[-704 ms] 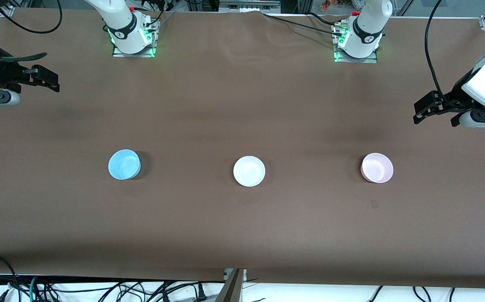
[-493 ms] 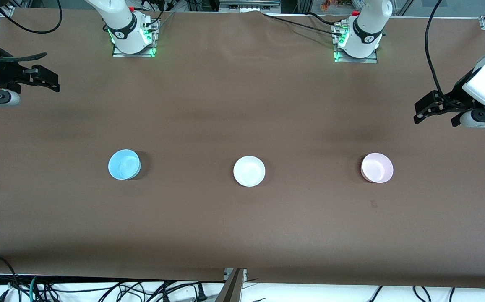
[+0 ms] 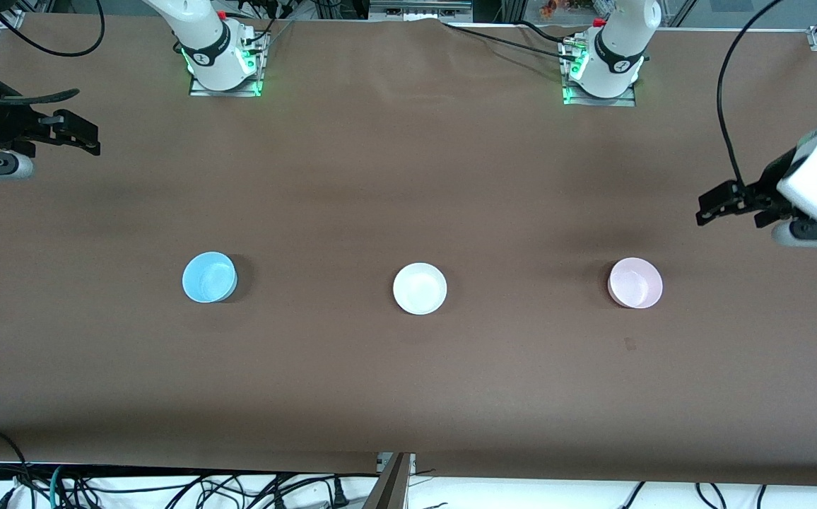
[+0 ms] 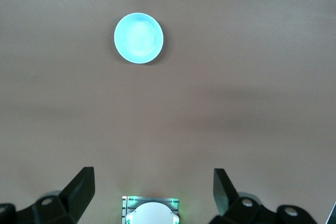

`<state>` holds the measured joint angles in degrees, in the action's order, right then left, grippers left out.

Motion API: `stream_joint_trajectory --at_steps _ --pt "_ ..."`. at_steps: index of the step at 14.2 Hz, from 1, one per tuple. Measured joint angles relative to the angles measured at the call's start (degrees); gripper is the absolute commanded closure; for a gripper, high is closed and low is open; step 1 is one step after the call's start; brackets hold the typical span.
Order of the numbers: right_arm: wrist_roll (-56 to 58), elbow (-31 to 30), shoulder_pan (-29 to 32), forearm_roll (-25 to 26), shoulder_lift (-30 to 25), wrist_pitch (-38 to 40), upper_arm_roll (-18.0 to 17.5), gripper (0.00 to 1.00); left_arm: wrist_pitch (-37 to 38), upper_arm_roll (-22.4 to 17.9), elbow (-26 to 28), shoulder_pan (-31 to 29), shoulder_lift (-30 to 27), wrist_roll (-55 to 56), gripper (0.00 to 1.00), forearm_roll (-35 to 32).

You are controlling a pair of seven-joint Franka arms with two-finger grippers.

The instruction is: Stack pink and blue bowls on white bowl

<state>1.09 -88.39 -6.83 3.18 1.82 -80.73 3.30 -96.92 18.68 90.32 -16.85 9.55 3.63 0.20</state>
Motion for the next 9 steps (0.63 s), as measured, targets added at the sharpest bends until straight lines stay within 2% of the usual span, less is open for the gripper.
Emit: stream_joint_trajectory --at_steps 3,5,9 --pt "0.0 0.0 0.0 0.0 0.1 0.0 0.0 0.00 -2.4 0.0 0.2 -1.5 4.3 0.0 0.00 0.0" --pt "0.0 0.0 0.0 0.0 0.1 -0.1 0.0 0.00 -7.3 0.0 1.9 -2.7 7.6 -0.5 0.00 0.0" --pt "0.0 0.0 0.2 0.0 0.5 -0.2 0.0 0.00 -21.3 -0.1 10.5 -5.3 12.2 -3.5 0.00 0.0"
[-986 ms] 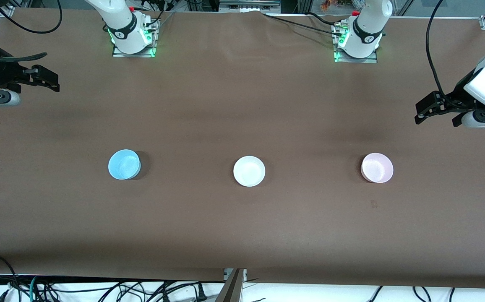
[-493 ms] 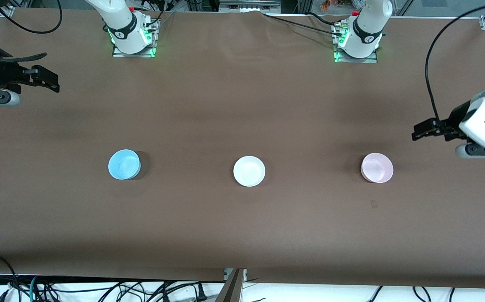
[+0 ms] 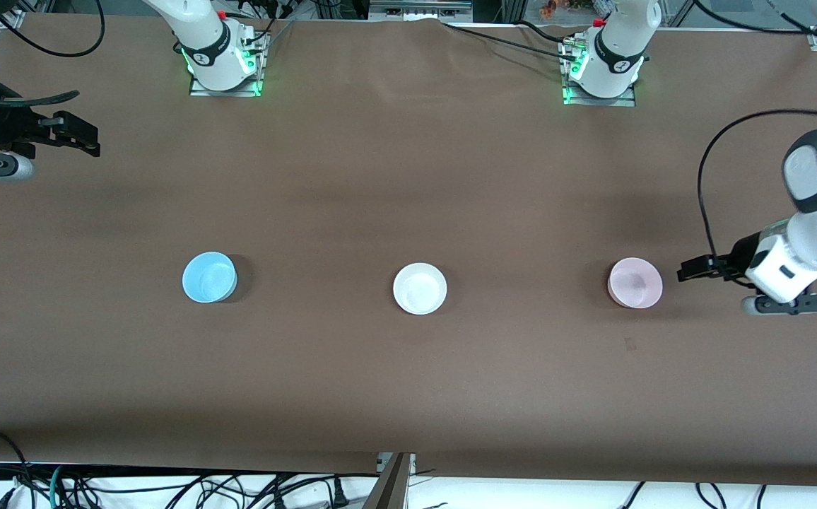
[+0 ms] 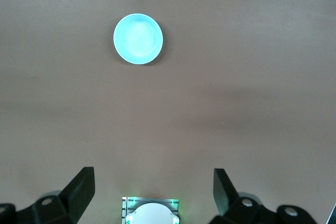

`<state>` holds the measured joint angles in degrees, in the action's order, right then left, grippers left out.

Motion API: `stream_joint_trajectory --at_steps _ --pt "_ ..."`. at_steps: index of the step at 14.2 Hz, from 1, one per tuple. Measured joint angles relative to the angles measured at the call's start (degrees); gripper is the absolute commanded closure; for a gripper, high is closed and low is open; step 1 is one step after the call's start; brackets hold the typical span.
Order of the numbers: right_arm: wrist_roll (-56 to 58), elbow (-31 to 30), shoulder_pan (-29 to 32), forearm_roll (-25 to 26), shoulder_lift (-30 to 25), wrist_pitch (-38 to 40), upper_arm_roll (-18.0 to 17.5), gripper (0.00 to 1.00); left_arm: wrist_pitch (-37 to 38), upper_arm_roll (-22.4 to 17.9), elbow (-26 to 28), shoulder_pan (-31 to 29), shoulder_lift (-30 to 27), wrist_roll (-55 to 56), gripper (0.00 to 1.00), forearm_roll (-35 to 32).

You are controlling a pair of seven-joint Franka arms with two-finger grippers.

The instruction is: Stack pink and blue bowls on white bowl

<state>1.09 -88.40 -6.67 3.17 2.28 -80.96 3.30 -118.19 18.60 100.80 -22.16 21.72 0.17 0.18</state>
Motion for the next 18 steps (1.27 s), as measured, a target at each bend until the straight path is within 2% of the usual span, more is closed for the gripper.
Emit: stream_joint_trajectory --at_steps 5,10,13,14,17,18 --pt "0.0 0.0 0.3 0.0 3.9 -2.3 0.0 0.00 -8.2 0.0 7.7 -0.5 0.9 -0.5 0.00 -0.4" --pt "0.0 -0.2 0.3 0.0 10.1 -8.2 -0.1 0.00 -19.7 -0.4 15.0 -0.8 3.3 -0.4 0.00 -4.3" --pt "-0.1 -0.2 0.3 -1.1 14.8 -12.0 -0.1 0.00 -21.3 -0.5 15.9 -1.5 4.5 -0.4 0.00 -4.7" --pt "-0.1 -0.3 0.3 -2.1 16.1 -12.8 -0.1 0.00 -21.3 -0.5 15.9 -1.6 4.6 -0.4 0.04 -5.4" --pt "-0.1 -1.3 0.9 -3.2 18.5 -16.9 -0.1 0.00 -21.4 -0.5 16.0 -1.6 4.9 -0.3 0.07 -7.0" --pt "-0.1 -2.5 1.0 -3.3 19.1 -19.3 -0.1 0.00 -21.5 -0.5 16.0 -1.6 5.0 -0.2 0.12 -7.0"
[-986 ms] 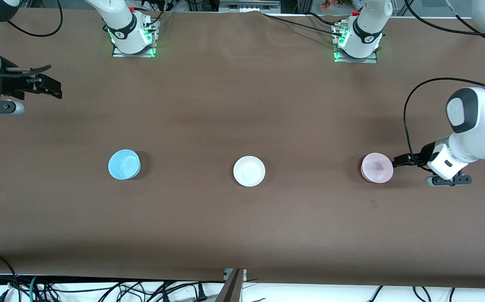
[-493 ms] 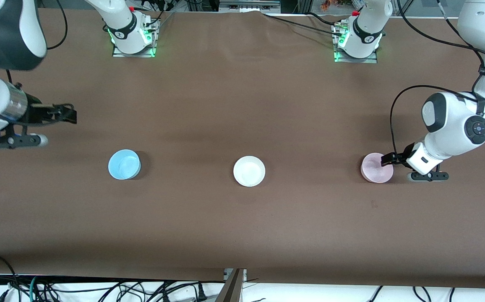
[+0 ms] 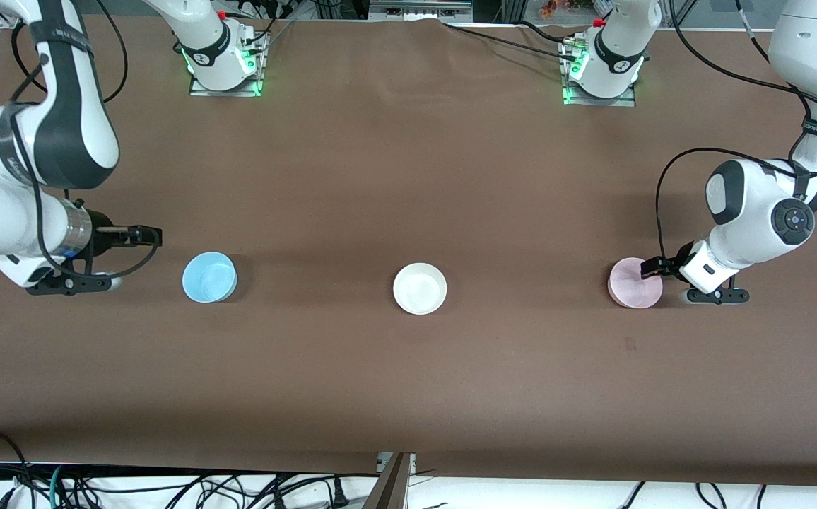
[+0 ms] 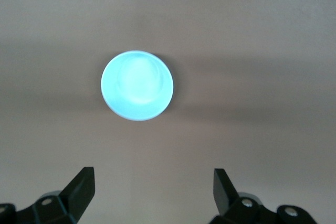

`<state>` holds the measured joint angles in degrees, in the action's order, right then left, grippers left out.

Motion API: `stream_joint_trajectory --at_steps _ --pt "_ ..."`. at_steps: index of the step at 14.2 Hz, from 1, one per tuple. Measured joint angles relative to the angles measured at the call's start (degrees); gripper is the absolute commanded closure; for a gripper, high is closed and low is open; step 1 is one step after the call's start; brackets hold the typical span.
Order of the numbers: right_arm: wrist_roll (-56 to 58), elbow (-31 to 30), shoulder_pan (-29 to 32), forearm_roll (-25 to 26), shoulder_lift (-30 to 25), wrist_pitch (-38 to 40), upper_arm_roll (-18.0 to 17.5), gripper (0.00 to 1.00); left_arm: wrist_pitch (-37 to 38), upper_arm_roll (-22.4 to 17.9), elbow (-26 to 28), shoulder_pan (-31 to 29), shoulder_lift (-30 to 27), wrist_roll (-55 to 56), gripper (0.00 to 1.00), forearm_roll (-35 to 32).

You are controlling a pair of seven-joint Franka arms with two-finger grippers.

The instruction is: Stack pink and blue bowls on white bowl

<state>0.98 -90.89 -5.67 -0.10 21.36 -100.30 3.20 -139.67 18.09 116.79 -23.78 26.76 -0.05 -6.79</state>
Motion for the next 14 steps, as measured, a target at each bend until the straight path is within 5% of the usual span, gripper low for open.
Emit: stream_joint_trajectory --at_steps 11,14 --pt "-0.2 -12.4 1.3 -0.3 4.7 -24.6 0.0 0.00 -1.8 0.0 0.5 0.0 0.8 3.5 0.35 -0.1" --pt "-0.2 -15.1 1.5 -1.9 7.7 -31.9 0.0 0.00 -1.8 -0.1 0.5 0.0 0.8 7.9 0.41 -4.9"
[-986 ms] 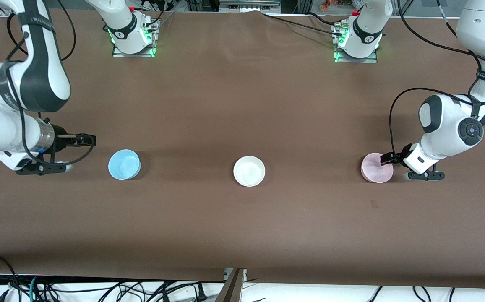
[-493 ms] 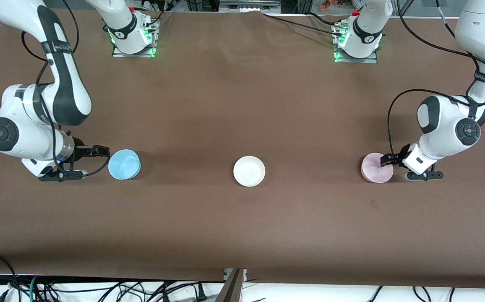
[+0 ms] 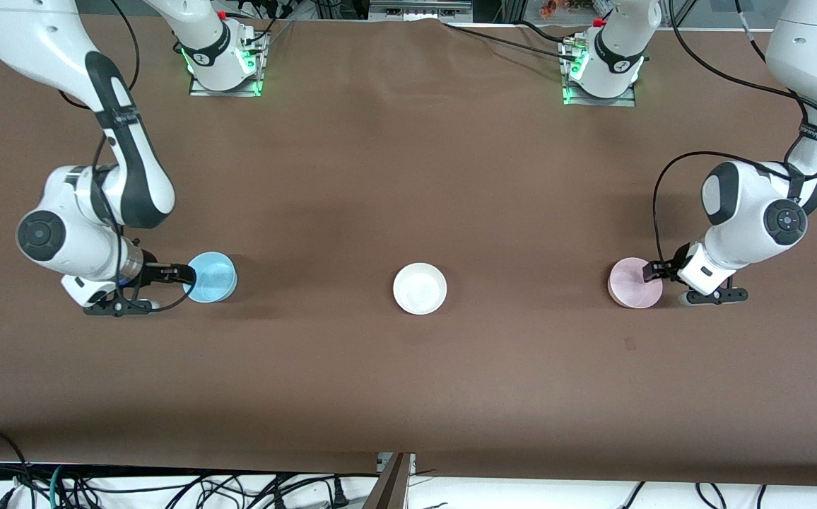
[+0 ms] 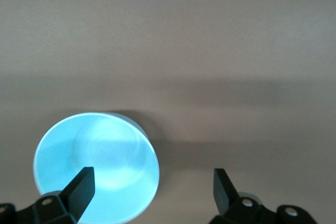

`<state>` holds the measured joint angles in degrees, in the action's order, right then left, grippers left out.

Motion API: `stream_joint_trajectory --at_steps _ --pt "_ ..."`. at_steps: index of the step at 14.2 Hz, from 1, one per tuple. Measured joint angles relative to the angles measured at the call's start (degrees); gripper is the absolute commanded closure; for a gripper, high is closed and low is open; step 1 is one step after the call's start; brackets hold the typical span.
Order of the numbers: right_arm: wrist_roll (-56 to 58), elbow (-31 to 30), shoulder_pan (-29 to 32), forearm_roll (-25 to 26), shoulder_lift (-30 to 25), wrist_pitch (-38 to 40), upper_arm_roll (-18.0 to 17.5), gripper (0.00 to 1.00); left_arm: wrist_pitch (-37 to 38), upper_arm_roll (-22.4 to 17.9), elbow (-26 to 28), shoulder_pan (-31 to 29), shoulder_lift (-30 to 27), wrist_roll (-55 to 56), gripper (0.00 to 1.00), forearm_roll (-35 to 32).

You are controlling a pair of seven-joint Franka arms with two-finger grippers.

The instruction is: Stack pink and blue bowls on white bowl

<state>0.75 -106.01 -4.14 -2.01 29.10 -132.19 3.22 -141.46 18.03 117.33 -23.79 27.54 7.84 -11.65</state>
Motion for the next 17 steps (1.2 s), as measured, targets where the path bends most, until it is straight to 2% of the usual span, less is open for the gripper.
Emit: stream_joint_trajectory --at_steps 3,8,9,12,16,17 --pt "0.0 -0.8 0.1 -1.8 0.9 -1.4 0.0 0.00 0.0 0.2 0.2 0.2 0.0 6.4 0.41 -5.4" --pt "0.0 -4.3 0.1 -2.4 1.3 -6.2 0.0 0.00 0.0 0.4 0.6 0.3 0.0 7.9 0.46 -5.8" --pt "0.0 -4.9 0.1 -2.4 1.3 -6.8 0.0 0.03 0.0 0.5 0.8 0.3 0.0 8.2 0.49 -5.8" --pt "0.0 -5.4 0.2 -2.4 1.3 -7.0 0.0 0.39 0.0 0.7 1.0 0.3 0.0 8.7 0.56 -5.8" --pt "0.0 -5.5 0.4 -2.4 1.3 -7.0 0.0 0.62 0.0 0.7 1.1 0.3 0.0 8.8 0.68 -5.8" --pt "-0.1 -5.6 0.4 -2.4 1.3 -7.0 0.0 0.70 0.0 0.7 1.1 0.3 0.0 8.8 0.75 -5.8"
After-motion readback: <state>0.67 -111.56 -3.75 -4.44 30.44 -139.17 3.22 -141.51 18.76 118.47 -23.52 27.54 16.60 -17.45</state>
